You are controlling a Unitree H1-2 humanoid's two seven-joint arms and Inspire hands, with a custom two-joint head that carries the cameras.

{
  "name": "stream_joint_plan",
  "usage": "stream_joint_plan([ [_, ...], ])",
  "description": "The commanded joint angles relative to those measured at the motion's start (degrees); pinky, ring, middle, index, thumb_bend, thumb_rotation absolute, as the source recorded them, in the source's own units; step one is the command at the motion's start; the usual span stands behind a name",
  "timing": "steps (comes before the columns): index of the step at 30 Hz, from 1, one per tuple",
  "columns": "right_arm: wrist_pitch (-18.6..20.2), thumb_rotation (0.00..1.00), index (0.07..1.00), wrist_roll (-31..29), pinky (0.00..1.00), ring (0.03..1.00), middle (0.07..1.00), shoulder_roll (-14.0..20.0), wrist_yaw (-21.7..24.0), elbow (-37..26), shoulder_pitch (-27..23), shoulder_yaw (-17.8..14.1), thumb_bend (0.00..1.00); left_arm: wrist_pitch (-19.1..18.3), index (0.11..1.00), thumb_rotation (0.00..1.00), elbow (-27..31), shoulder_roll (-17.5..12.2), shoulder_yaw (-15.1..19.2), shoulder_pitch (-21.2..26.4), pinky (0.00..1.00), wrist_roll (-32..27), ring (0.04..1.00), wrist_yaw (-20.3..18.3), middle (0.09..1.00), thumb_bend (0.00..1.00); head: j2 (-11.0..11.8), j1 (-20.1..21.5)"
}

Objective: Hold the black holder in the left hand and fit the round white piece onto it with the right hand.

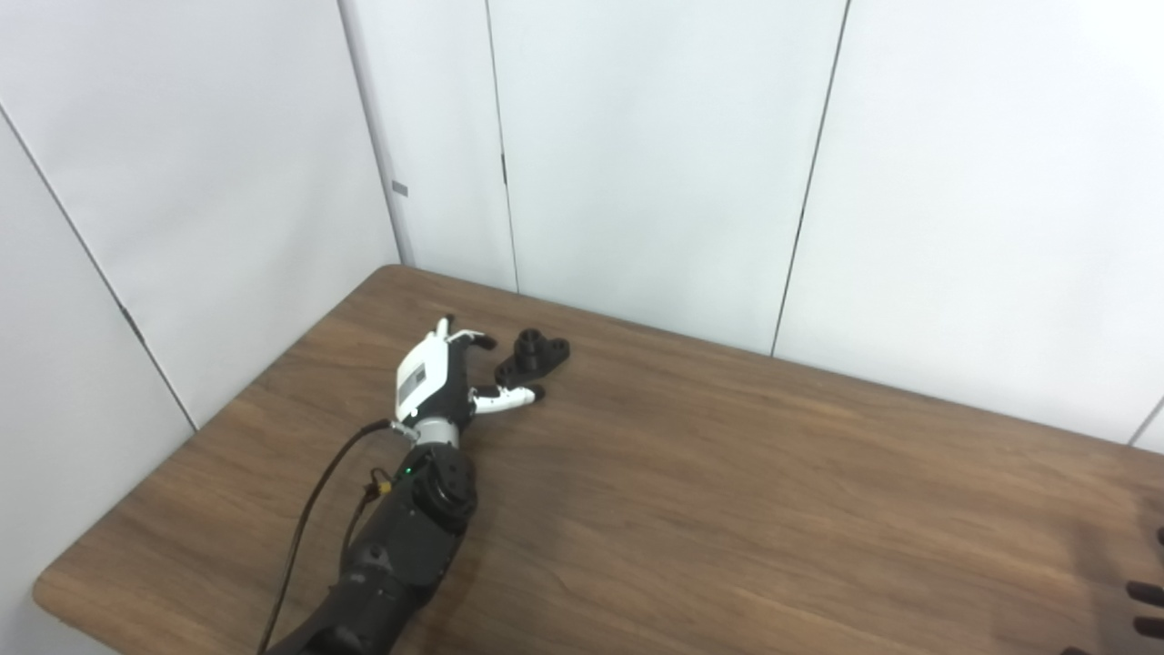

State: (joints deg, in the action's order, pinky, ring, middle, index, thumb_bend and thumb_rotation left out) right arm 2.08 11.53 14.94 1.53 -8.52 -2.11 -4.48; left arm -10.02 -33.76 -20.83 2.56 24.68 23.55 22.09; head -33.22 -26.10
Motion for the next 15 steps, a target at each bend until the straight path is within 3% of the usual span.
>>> stream_joint_plan([
  [1,-0.48,0.1,0.865,-0.73,0.65,0.744,0.933,1.01,0.02,-2.55,-0.9,-0.82,0.67,0.08,0.706,0.19,-1.79,0.82,-1.15,-0.13,0.97,-2.47,1.0,-4.79,1.0,0.96,-0.13,0.11],
  [9,-0.14,0.11,0.865,-0.42,0.63,0.739,0.928,1.23,0.32,-3.78,-0.28,-1.01,0.66,0.95,0.699,0.19,-3.75,0.58,-1.98,0.51,1.0,-2.9,1.0,-5.94,1.0,0.97,-0.68,0.65],
  [15,0.91,0.1,0.861,-0.14,0.63,0.744,0.924,1.08,0.3,-4.69,0.03,-1.31,0.67,0.38,0.708,0.27,-4.23,0.52,-3.0,0.67,1.0,-2.67,1.0,-6.1,1.0,1.0,-1.01,0.94],
])
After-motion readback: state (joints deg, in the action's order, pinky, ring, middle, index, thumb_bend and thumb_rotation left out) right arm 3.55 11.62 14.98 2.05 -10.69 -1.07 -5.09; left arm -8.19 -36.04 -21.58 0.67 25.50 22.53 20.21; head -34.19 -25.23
